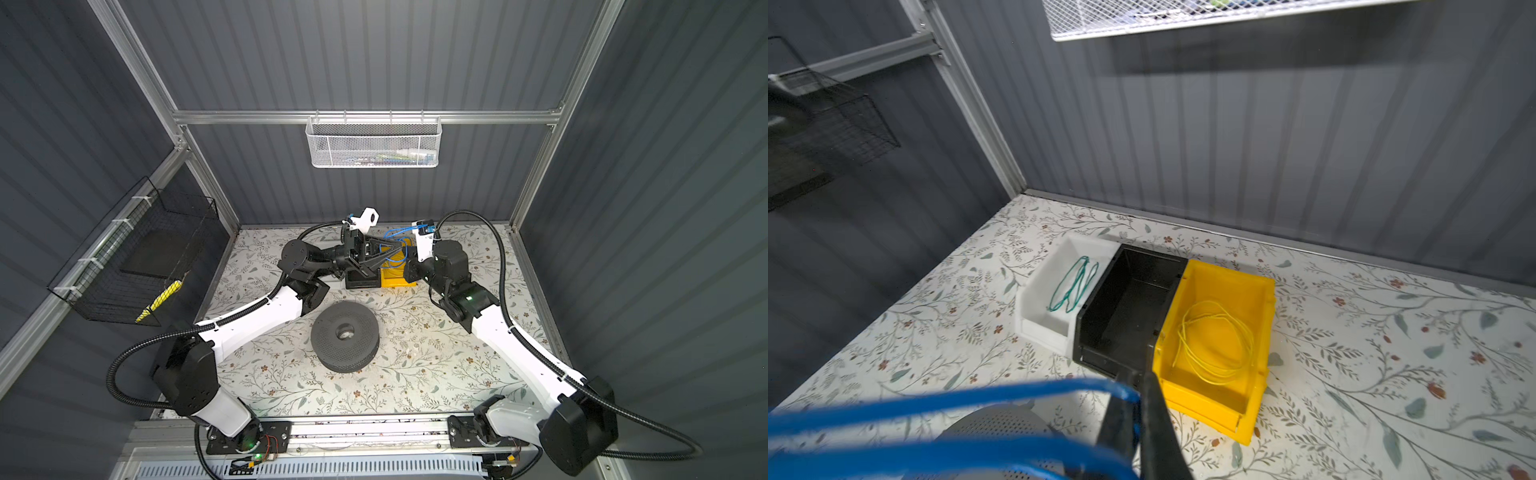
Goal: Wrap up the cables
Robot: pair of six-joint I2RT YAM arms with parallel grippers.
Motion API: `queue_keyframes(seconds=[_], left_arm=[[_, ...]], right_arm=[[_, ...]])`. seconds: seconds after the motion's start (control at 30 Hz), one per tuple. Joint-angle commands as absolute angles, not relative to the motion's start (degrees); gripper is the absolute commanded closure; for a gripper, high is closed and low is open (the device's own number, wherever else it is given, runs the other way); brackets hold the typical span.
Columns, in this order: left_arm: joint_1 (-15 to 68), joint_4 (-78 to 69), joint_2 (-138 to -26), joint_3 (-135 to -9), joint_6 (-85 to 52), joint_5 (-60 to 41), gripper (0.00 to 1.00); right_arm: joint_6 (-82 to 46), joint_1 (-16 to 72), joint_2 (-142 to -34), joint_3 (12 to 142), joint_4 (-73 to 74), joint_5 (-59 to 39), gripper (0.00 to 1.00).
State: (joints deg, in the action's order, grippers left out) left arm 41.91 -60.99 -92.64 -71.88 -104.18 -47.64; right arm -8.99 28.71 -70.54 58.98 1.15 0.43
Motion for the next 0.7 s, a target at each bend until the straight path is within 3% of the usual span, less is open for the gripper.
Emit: queue_keyframes(seconds=[0.0, 0.27, 0.67], left_arm=[[43.4, -68.6, -89.5, -77.0, -105.0, -55.0, 1.0], [37.4, -51.4, -79.2, -79.8, -92.8, -57.7, 1.0], [18.6, -46.9, -75.1, -84.6, -96.1, -60.2, 1.0]], right_arm=[[-10.4, 27.9, -73.9, 59.2, -5.6, 10.3, 1.0], [-12.8, 24.2, -78.3, 60.3, -11.4, 13.7, 1.0], [-13.4, 22.5, -79.5, 59.9, -16.2, 17.2, 1.0]])
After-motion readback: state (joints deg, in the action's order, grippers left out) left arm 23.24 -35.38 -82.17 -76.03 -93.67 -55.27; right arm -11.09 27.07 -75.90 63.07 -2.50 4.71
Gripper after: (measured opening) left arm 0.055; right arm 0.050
